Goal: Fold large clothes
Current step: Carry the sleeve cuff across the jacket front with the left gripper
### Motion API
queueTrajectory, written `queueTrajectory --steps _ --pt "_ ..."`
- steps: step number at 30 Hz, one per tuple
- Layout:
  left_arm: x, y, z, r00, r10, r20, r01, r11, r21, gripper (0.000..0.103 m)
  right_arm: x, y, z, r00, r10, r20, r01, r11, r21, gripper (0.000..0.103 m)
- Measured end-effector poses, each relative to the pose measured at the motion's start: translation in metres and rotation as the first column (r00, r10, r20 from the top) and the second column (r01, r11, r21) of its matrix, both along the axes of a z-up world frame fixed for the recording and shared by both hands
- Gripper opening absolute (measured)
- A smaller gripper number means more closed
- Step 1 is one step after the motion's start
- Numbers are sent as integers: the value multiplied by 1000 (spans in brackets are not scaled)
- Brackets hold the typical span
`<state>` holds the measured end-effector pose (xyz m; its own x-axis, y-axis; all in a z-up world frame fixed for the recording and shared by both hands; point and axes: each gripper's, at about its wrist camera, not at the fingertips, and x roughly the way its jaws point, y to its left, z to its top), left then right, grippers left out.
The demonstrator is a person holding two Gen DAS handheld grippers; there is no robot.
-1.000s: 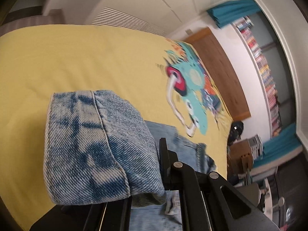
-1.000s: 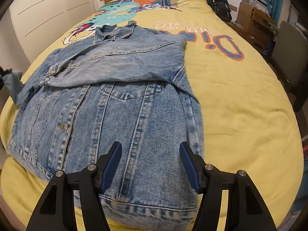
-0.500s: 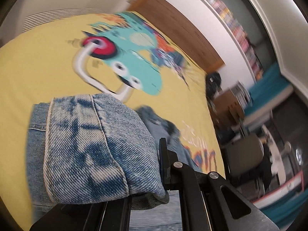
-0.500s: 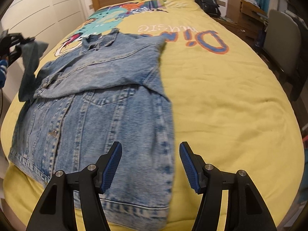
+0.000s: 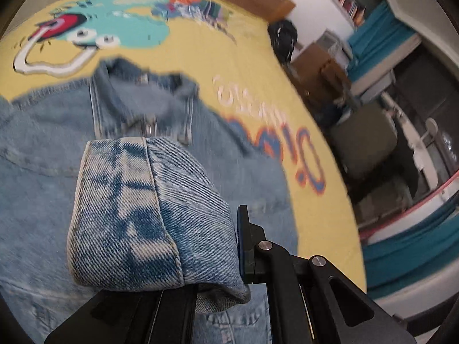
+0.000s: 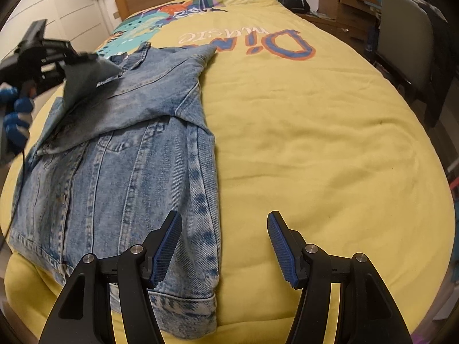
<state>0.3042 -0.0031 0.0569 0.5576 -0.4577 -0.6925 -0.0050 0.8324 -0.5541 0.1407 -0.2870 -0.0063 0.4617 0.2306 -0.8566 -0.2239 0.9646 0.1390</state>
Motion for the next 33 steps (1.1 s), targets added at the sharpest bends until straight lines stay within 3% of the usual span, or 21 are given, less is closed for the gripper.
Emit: queueTrajectory --steps 6,19,22,24,30,33 --pt "-8 -1 -24 999 3 -42 -3 1000 -12 4 1 0 -3 1000 -2 -6 2 1000 2 64" --pt "-22 -12 -31 997 -14 -76 15 1000 15 4 1 11 -4 1000 20 -11 -20 1000 1 64" --pt "-22 -7 -29 997 9 -80 -8 1000 2 9 1 10 -3 1000 16 -9 -16 1000 2 64" --pt "-24 -2 -28 996 27 -83 -27 1000 -6 26 2 10 -3 1000 16 -9 -16 1000 3 64" --pt "-33 14 -25 993 90 -79 -92 995 -23 36 3 11 -2 1000 22 -4 -22 1000 7 64" --pt "-39 21 -24 989 124 -80 -127 992 -23 37 3 9 -2 1000 18 -2 -18 1000 14 64"
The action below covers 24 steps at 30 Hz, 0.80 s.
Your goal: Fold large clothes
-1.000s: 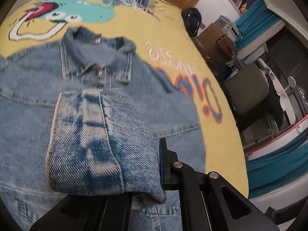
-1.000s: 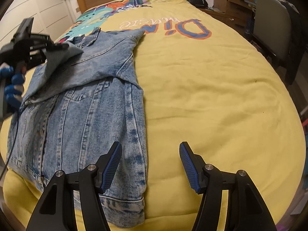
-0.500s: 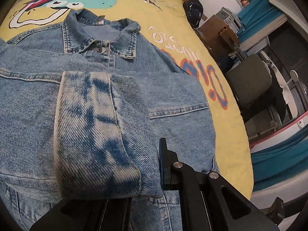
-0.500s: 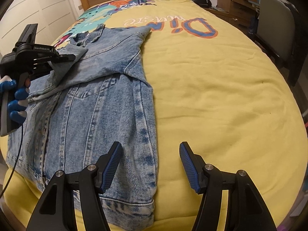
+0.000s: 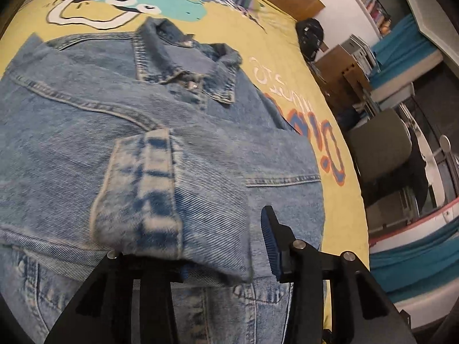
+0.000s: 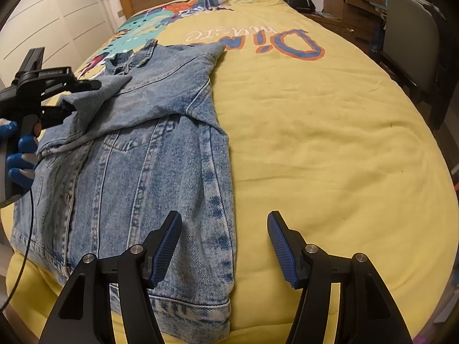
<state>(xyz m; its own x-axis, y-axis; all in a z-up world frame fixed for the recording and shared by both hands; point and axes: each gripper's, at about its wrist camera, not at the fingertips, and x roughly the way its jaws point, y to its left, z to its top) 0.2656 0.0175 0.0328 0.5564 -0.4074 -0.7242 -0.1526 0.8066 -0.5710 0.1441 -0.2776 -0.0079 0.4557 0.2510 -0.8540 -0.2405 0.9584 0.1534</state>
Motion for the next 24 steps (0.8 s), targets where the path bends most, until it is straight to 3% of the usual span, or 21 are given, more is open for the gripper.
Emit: queueTrajectory --steps 11,17,24 --pt "-2 7 13 996 80 32 -82 994 70 39 1 -11 0 1000 -19 4 19 1000 16 64" --pt "9 -20 25 998 0 63 -6 995 99 39 1 -17 -2 1000 -31 -1 31 999 23 64" --pt "15 -74 23 982 -181 55 175 979 104 39 0 -24 -2 999 -43 -1 43 999 29 64"
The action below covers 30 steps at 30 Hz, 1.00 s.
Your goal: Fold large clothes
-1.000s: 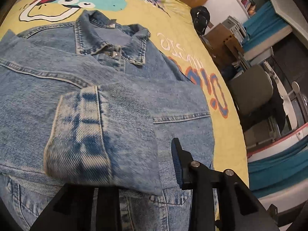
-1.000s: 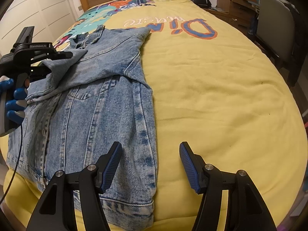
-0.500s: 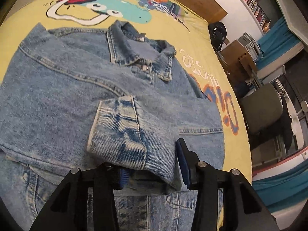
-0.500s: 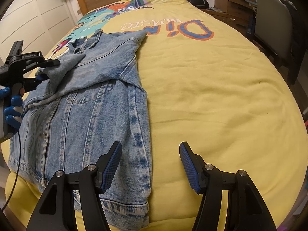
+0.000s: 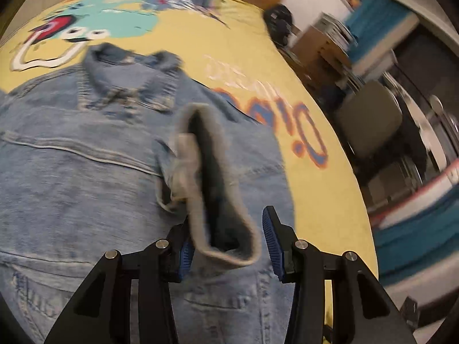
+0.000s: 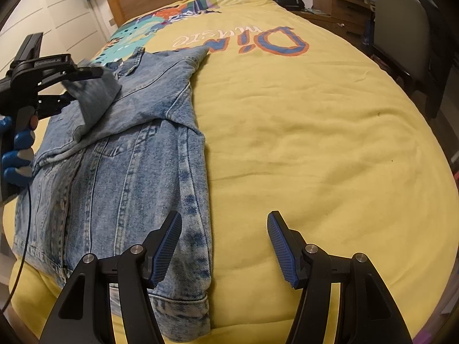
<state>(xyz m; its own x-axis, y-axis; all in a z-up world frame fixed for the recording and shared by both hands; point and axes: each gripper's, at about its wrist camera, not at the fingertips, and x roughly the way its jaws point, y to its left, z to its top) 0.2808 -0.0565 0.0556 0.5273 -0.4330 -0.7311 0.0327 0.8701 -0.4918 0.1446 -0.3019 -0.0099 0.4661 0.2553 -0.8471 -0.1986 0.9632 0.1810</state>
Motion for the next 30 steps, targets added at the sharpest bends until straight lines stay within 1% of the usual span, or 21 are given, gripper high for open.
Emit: queueTrajectory --steps 3,5,7,9,13,19,25,27,30 --pt "-2 -25 -3 996 -88 -8 88 996 2 39 -1 -3 0 1000 -5 1 5 1000 1 64" --pt "-4 -37 0 992 -128 4 128 992 17 39 -2 -5 1 1000 -11 3 11 1000 3 64" --pt "-7 -43 5 988 -154 20 153 988 23 39 -2 -6 2 1000 -15 5 15 1000 3 64" --pt "-11 -40 12 987 -157 39 157 987 24 39 -2 -8 4 1000 -19 10 19 1000 5 64" --pt "-20 -15 23 992 -109 62 108 994 21 39 -1 -11 6 999 -29 15 28 1000 12 64" --pt "-32 41 31 998 6 68 -10 998 66 39 3 3 11 1000 -6 25 6 1000 4 64" --pt "-51 96 28 994 90 57 -96 989 114 39 13 33 19 998 57 38 -57 998 -16 64" --pt "-59 115 25 993 110 50 -116 984 136 39 18 47 21 995 86 42 -85 996 -26 64" --pt "-67 136 19 990 139 35 -142 979 145 39 31 75 27 989 139 53 -136 990 -42 64"
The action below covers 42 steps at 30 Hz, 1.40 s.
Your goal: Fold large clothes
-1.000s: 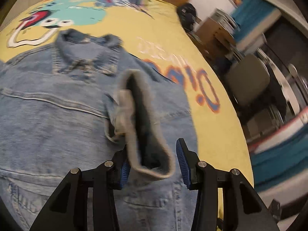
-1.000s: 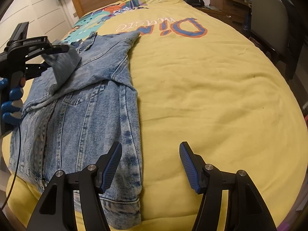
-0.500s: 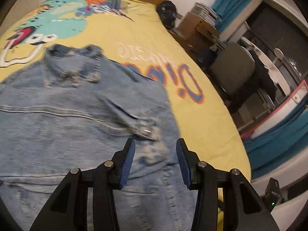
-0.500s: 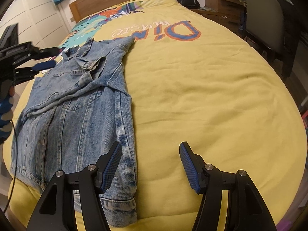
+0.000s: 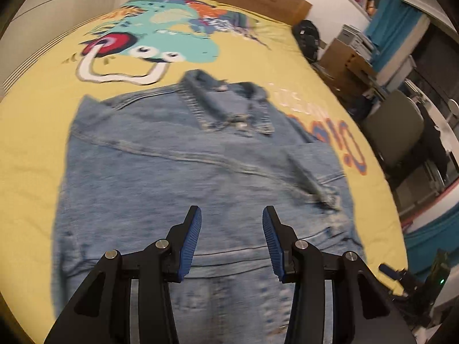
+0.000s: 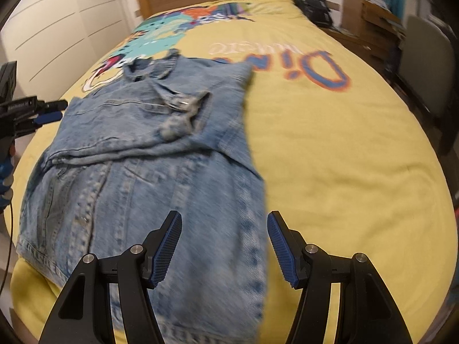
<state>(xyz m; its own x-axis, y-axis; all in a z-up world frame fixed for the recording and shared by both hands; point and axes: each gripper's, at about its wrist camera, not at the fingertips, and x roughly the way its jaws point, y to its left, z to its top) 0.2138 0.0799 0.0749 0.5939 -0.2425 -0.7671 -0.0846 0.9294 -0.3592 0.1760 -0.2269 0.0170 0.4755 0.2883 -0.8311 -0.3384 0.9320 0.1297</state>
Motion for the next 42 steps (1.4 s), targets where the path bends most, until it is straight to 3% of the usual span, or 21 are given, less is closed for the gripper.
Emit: queueTrajectory --steps 7,17,22,30,42 --pt "-8 41 -17 999 33 -36 -33 999 11 39 34 68 6 993 113 22 -113 993 -20 64" --pt "-5 55 -53 996 -8 -89 10 999 30 39 81 172 -10 971 238 14 -238 971 -21 64" --pt "-12 64 -61 994 -32 -104 34 999 23 39 95 184 -39 971 236 -29 -238 969 -61 64" --pt "-4 76 -45 998 -13 -59 14 1000 24 39 97 169 -25 976 218 13 -216 973 -80 66" --pt "41 65 -50 999 -6 -33 9 997 83 39 137 253 -12 956 281 81 -278 960 -38 67"
